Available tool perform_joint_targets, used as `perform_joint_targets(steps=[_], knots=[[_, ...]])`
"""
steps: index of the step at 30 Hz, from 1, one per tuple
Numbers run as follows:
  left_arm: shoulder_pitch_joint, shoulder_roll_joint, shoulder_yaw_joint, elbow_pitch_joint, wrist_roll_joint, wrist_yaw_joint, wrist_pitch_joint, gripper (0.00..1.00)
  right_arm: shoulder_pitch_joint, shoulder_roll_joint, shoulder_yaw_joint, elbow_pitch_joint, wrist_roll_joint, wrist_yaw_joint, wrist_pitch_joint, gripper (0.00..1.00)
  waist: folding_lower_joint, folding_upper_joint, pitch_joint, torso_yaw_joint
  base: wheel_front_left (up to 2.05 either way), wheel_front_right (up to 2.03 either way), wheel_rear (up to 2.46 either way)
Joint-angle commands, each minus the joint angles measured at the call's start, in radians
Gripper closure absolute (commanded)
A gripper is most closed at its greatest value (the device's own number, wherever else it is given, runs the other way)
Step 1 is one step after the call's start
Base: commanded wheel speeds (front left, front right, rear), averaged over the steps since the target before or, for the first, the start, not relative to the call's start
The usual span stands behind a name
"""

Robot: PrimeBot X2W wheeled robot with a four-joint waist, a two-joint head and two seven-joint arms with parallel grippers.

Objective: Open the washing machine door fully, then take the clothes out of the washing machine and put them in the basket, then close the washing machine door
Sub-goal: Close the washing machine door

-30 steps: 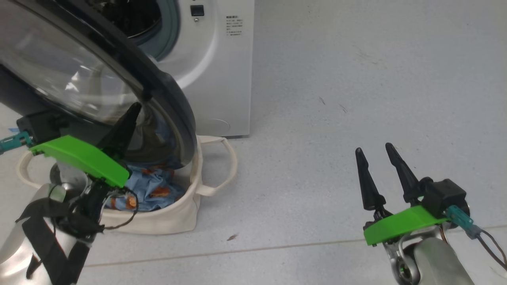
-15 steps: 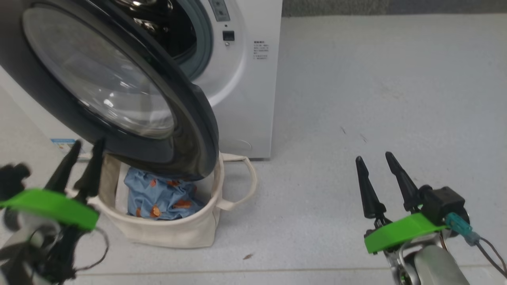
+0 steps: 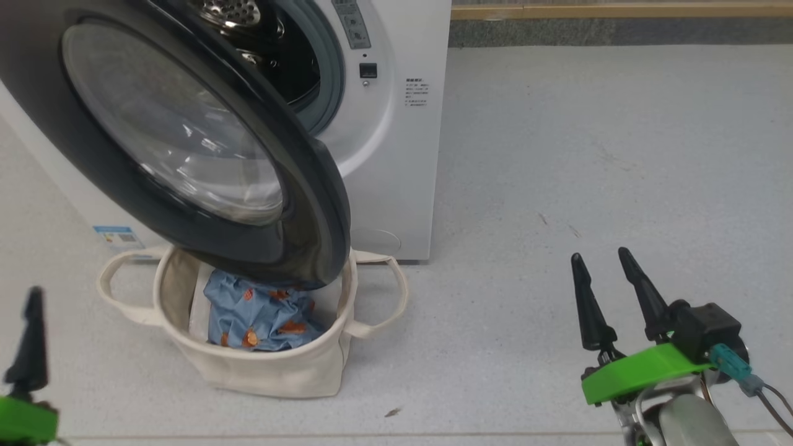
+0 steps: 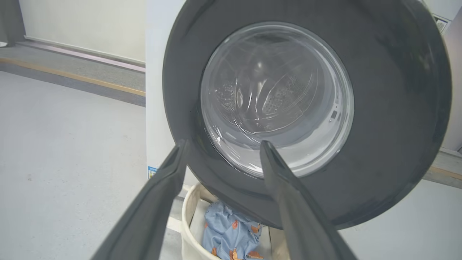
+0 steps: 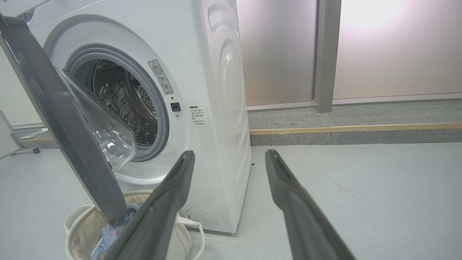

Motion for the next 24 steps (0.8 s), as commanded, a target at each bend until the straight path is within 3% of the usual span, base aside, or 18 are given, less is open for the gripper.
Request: perform_joint_targets(steps=[1, 8, 13, 24], knots=[[-0.018, 0.041, 0.081, -0.034, 0.025, 0.005, -0.012, 0.0, -0.013, 0.001, 0.017, -0.037, -0.007, 0.001, -0.012, 0.0, 0.0, 0.0, -0.005, -0.004, 0.0, 0.0, 0.0], [0.129, -0.036, 0.192, -0.046, 0.137, -0.027, -0.013, 0.0, -0.02, 0.006, 0.024, -0.039, -0.007, 0.001, -0.012, 0.0, 0.0, 0.0, -0.01, -0.041, 0.0, 0.0, 0.0], [0.147, -0.09, 0.212, -0.039, 0.199, -0.06, -0.013, 0.0, -0.024, 0.008, 0.026, -0.029, -0.006, 0.001, -0.012, 0.0, 0.0, 0.0, -0.012, -0.042, 0.0, 0.0, 0.0], [0.122, -0.15, 0.213, -0.022, 0.299, -0.099, -0.013, 0.0, -0.023, 0.011, 0.023, -0.023, -0.007, 0.001, -0.012, 0.0, 0.0, 0.0, -0.02, -0.024, 0.0, 0.0, 0.0]])
